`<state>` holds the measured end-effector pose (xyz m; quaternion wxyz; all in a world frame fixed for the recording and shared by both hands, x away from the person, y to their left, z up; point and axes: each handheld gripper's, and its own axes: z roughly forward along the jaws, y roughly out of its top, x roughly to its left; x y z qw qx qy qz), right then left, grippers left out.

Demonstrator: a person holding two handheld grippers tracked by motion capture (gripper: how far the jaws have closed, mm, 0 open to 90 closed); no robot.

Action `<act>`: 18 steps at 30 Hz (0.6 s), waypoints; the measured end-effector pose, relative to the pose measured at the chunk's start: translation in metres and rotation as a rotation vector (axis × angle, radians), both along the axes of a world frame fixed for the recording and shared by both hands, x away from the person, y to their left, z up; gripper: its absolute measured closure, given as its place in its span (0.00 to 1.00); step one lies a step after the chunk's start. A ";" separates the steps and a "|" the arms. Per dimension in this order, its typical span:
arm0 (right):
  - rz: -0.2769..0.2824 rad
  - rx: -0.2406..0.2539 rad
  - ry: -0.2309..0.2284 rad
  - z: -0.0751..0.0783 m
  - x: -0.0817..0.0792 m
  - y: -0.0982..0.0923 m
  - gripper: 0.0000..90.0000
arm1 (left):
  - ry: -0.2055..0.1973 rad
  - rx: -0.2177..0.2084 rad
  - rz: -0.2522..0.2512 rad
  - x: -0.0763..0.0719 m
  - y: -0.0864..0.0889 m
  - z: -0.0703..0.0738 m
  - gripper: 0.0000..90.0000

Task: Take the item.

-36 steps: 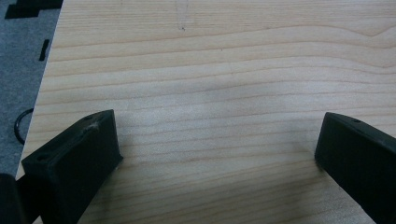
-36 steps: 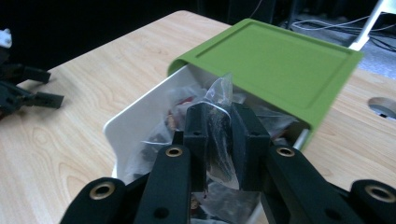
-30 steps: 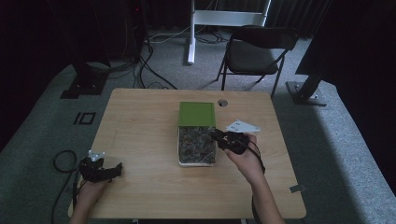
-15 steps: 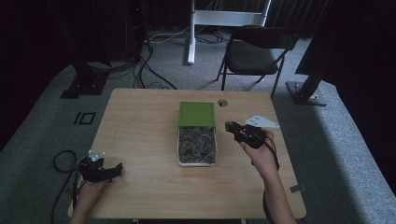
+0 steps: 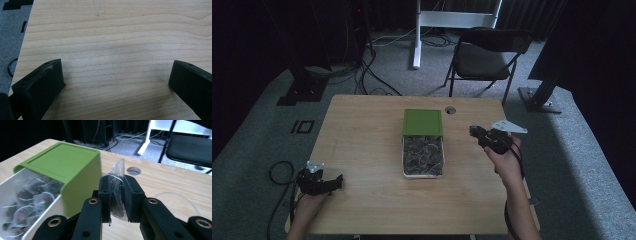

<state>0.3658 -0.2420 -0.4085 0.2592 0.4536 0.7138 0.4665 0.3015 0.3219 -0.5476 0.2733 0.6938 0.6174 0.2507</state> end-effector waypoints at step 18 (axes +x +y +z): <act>-0.172 0.025 0.021 -0.004 0.032 -0.047 0.87 | 0.001 0.001 -0.001 0.000 0.000 0.000 0.00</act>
